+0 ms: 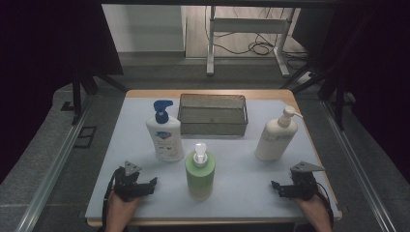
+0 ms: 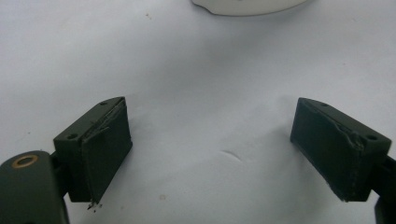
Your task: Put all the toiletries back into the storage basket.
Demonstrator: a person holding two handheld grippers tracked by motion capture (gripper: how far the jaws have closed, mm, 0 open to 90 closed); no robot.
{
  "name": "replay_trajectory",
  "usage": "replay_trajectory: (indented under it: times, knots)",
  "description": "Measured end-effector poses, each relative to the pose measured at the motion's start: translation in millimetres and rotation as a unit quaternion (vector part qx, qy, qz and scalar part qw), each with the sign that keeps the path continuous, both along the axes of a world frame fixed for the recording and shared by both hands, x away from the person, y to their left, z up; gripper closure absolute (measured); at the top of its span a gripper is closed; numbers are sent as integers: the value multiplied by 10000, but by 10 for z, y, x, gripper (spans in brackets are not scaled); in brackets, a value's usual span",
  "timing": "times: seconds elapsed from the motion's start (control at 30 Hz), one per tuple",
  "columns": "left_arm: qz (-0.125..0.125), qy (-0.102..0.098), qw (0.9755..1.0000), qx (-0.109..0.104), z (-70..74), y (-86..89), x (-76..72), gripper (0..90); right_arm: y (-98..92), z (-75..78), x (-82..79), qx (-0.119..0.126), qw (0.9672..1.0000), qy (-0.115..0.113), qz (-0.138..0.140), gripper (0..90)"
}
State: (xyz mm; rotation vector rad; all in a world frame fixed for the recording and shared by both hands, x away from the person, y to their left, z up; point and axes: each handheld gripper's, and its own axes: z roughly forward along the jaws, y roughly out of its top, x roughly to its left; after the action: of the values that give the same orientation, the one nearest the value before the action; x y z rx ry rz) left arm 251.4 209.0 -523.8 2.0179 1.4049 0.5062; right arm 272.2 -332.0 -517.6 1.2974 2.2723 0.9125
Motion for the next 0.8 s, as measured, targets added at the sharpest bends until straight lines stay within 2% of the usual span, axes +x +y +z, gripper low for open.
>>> replay_trajectory:
  times: [0.1,0.33,0.57,0.8]
  knots:
    - [-2,2,10000,1,0,0,0,119,-14,25,-4,7,10000,-22,32,133]
    - [-1,0,10000,2,0,1,0,119,-18,57,-10,20,10000,-77,16,130]
    - [1,-4,10000,0,-1,0,0,119,-41,75,5,231,9997,-36,48,135]
    - [-1,-4,10000,3,-1,0,-1,119,-55,100,28,299,9995,-10,126,137]
